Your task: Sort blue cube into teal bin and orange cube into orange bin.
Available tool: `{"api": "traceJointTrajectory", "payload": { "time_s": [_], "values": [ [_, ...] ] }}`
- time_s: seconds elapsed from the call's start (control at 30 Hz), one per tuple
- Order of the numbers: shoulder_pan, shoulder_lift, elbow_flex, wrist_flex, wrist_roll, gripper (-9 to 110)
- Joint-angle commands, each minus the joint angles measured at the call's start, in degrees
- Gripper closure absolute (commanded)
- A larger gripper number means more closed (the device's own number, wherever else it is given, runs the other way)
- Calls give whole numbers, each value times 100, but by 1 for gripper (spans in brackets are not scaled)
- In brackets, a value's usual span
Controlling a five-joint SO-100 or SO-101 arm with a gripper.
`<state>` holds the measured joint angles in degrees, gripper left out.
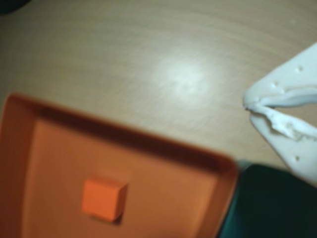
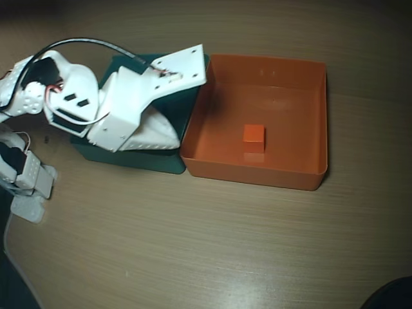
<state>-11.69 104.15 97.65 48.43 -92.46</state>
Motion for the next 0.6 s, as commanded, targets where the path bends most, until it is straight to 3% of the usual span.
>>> {"api": "traceJointTrajectory", "payload": {
  "time_s": [0.0,0.57],
  "values": [
    [334,1441,949,-79,18,107],
    [1239,5933,5353,-79,18,107]
  ]
}}
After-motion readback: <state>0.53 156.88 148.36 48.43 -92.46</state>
